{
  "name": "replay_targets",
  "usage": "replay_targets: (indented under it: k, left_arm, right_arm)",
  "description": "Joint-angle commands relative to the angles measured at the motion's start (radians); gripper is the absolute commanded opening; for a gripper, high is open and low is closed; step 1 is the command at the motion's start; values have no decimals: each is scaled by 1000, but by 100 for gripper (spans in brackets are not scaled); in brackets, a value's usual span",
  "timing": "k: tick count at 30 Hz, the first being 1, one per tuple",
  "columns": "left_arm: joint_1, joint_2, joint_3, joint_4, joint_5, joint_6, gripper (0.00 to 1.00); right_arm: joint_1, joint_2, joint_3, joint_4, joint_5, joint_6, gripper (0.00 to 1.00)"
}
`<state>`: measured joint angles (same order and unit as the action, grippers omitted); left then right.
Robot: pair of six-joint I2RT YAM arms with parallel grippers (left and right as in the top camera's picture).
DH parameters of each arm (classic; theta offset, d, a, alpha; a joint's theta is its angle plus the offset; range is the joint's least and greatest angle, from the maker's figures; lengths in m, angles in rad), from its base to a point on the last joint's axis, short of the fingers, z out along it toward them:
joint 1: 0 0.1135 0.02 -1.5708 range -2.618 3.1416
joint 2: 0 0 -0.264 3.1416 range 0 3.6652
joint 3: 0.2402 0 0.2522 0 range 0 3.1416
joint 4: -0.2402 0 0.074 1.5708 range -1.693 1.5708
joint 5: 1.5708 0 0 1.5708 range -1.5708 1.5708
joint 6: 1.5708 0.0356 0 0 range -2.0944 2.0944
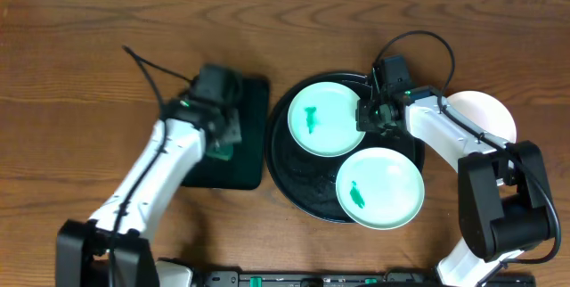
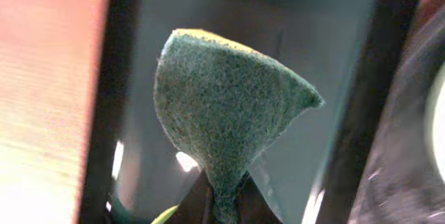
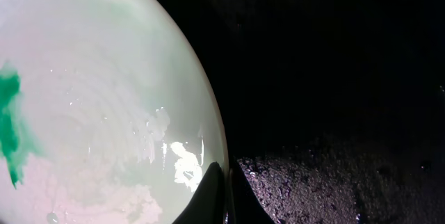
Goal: Clean dirty plates on tray and stack at the side
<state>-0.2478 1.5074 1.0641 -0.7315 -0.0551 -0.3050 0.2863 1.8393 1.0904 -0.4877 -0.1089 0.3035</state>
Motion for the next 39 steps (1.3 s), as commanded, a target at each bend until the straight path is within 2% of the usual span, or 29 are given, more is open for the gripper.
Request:
replay_targets:
  k: [1,5,24,33,39]
  left_arm:
    - [56,11,103,-43,114,35,7]
    - [89,74,148,-61,176,36,7]
    - [89,369,140,30,175,39,7]
    - [90,400,130,38,175,39,7]
    - [90,352,153,38,171,39,7]
  right_arm:
    - [5,12,-8,2,-16,-1,1]
    - [5,12,-8,1,-16,-1,1]
    - [5,12,-8,2,-16,-1,1]
    - [5,12,-8,2,-16,-1,1]
    - [5,12,-8,3,-16,-1,2]
